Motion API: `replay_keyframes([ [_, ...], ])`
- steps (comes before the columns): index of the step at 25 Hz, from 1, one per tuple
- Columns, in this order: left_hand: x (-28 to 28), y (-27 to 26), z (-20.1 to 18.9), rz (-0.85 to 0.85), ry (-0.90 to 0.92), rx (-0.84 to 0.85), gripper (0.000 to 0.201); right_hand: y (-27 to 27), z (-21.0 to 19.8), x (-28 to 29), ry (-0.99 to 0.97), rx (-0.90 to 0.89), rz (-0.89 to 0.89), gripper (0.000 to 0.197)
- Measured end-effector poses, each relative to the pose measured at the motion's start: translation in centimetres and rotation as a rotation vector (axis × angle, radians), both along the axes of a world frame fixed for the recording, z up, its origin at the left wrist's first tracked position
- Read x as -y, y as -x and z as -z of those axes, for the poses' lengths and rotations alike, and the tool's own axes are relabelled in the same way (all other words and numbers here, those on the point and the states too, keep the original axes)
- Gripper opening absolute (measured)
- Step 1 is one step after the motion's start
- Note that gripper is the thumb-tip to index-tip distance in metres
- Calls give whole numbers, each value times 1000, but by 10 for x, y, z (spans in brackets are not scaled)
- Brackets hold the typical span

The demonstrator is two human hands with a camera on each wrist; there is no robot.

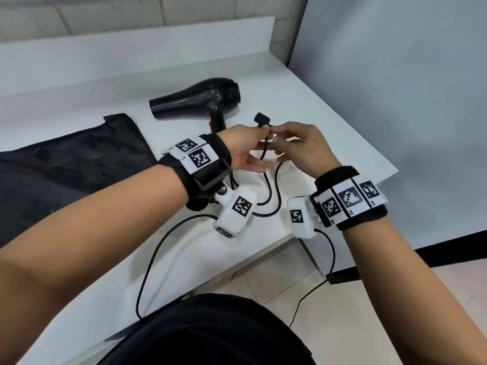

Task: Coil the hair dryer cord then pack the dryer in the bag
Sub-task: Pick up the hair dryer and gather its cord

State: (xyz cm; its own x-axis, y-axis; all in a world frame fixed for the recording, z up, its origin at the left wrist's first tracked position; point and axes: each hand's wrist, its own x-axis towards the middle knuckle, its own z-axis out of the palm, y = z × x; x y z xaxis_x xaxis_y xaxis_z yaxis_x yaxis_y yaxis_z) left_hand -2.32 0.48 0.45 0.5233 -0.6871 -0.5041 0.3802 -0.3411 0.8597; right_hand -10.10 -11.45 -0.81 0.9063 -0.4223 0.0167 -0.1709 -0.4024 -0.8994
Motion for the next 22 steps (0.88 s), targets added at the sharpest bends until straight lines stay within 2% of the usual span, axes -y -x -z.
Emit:
replay_keyframes([
  [2, -4, -5, -1, -60, -6, 89, 26, -7, 9, 11, 170, -22, 67, 22],
  [3, -5, -8, -1, -56, 1, 129, 26, -10, 15, 17, 293, -124, 19, 24],
  [5, -7, -10, -2, 4, 23, 224, 27, -11, 30, 28, 529, -425, -193, 29],
  [7, -7, -9, -3, 95, 42, 367, 27, -9, 40, 35, 643, -575, -305, 29],
  [9, -6, -9, -6, 192, 48, 554, 25, -5, 41, 42, 708, -602, -248, 18],
  [12, -7, -12, -7, 338, -30, 910, 20, 5, 39, 53, 747, -733, -103, 11],
  [14, -6, -18, -1, 429, -125, 1116, 24, 12, 40, 60, 729, -800, -11, 11],
  [16, 1, -30, 12, 530, -317, 1228, 28, 20, 42, 65, 684, -823, 75, 25],
  [19, 16, -49, 29, 665, -708, 1248, 30, 29, 46, 67, 618, -795, 166, 29],
  [22, 22, -57, 38, 711, -873, 1237, 39, 32, 46, 61, 597, -798, 239, 26],
])
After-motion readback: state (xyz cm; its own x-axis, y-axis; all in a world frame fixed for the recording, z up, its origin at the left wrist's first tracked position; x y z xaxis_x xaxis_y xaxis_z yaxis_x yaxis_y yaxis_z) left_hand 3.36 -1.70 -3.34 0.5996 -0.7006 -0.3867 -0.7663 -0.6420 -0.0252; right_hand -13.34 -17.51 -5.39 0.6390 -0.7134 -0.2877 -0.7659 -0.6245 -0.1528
